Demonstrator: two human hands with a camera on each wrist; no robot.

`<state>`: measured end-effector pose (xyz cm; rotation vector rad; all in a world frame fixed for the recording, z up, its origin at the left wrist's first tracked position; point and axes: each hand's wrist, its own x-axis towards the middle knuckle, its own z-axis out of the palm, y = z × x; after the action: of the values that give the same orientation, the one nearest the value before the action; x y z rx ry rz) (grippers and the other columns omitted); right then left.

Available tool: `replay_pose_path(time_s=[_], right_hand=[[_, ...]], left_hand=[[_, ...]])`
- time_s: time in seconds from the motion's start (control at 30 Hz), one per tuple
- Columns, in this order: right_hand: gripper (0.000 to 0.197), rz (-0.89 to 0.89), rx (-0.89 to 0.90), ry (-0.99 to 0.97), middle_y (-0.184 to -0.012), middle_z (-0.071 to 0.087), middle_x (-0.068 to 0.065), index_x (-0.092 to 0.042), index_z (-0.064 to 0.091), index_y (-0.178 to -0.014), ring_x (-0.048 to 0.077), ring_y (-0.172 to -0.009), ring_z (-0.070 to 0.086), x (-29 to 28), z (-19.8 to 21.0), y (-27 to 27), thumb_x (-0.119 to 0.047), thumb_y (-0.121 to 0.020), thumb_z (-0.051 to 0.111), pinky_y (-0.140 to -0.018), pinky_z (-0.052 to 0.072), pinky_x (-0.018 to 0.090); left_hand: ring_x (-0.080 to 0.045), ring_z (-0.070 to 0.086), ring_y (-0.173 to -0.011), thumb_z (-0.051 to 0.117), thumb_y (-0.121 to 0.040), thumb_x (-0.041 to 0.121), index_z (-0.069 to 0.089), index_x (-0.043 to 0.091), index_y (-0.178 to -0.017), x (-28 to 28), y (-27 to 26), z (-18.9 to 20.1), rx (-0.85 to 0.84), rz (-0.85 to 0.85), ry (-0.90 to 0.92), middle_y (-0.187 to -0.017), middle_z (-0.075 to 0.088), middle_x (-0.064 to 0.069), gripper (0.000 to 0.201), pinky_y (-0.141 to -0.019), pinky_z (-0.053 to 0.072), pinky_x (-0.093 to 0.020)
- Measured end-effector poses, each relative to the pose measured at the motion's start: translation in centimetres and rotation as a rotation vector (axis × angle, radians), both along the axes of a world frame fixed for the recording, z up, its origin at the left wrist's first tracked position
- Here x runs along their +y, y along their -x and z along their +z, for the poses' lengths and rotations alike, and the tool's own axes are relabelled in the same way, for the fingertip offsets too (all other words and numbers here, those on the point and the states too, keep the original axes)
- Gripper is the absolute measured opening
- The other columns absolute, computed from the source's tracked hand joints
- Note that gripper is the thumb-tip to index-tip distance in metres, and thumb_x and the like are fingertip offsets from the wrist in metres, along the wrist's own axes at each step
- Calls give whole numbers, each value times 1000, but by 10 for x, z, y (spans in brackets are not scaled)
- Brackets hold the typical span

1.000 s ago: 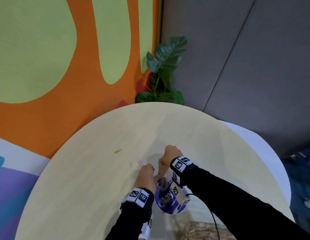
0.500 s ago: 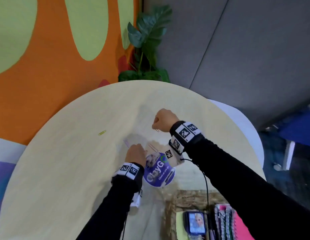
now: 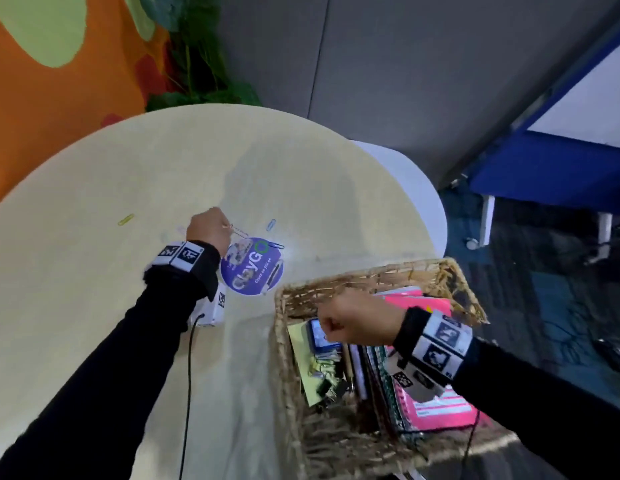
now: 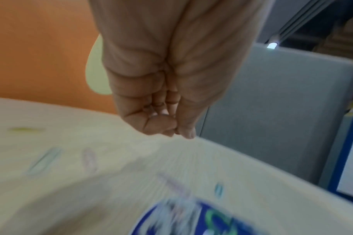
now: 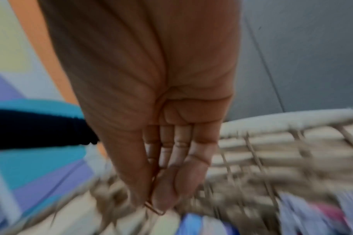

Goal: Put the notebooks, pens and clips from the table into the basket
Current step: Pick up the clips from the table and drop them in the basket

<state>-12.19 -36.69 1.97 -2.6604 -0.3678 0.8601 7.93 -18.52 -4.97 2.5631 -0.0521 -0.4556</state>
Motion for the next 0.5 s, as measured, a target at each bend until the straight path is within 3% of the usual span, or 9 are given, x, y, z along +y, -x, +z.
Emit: replay_pose_path(time_s=[0.13,0.2,0.27,0.37,0.5], right_hand=[[17,96,98,169,-93,67,20,-3,64,-91,35,-81,61,13,-36,21,0,-82,51,-64,43,36],[21,137,87,271,-103,64,22,-2,62,-102,38,-91,62,23,-44,27,1,-86,48,-64,41,36],[19,182,81,361,-106,62,22,0,60,-104,38,-94,61,32,-51,32,2,-88,49,-64,40,36],[18,208,59,448,-108,63,19,-2,60,-103,37,-95,62,40,-56,37,0,-86,54,-65,43,38],[21,14,-35,358,-109,65,17,-5,63,-103,36,-97,64,25,-49,37,-17,-87,56,-73,49,38]], left_hand=[[-27,58,-87,61,-87,17,66,10,-95,-1,26,56,-107,-127,109,-91,64,-8,12,-80,47,-32],[-20,54,-80,61,-86,17,66,12,-92,-1,48,86,-160,-217,120,-83,61,-2,10,-73,41,-26],[-18,55,-76,62,-85,17,66,12,-89,0,77,109,-180,-292,140,-76,61,1,7,-66,40,-25],[-20,60,-78,64,-82,15,65,13,-82,1,120,119,-117,-394,124,-73,63,2,3,-71,50,-31],[-15,57,-80,67,-82,18,63,12,-79,-11,167,107,16,-576,-27,-74,63,6,8,-72,43,-27]])
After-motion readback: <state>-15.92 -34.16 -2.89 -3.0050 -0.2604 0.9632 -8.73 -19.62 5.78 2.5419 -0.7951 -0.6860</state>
